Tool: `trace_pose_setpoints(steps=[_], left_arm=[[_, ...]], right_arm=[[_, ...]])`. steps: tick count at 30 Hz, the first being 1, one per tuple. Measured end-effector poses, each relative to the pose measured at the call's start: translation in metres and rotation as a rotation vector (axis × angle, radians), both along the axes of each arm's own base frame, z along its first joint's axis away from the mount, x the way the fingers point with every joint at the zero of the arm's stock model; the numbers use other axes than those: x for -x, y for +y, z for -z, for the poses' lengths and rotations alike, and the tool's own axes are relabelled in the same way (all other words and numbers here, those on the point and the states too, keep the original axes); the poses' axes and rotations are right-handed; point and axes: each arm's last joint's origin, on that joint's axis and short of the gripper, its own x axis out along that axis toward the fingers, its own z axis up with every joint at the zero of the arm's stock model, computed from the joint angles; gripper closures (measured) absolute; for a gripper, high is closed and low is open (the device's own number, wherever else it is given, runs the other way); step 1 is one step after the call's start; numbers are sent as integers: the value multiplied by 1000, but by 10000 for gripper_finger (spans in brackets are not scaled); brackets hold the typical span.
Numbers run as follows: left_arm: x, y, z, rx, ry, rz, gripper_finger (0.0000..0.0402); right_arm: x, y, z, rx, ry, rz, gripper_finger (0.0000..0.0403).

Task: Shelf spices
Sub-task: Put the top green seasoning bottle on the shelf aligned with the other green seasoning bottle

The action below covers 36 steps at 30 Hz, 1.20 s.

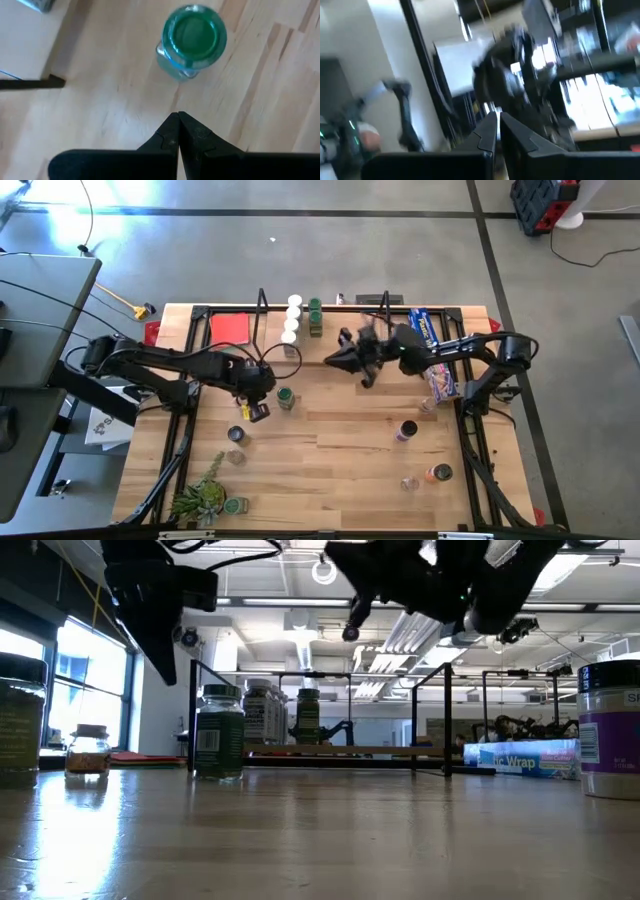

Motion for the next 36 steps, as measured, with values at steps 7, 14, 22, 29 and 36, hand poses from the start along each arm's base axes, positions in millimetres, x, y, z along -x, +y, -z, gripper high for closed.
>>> trace_pose_setpoints(steps=[7,14,22,29,36], left_arm=[[12,-9,35,143,-93,-21,401],[2,-12,68,180,-279,-51,401],[-13,-19,70,267,-331,-1,401],[19,-10,78,111,4,-195,401],[-9,-6,84,159,-303,-197,401]], right_arm=[[-36,21,3,318,507,39,383],[-46,50,1,511,800,69,313],[-45,57,4,500,830,51,243],[-44,57,12,476,886,46,240],[-43,56,14,483,920,73,240]])
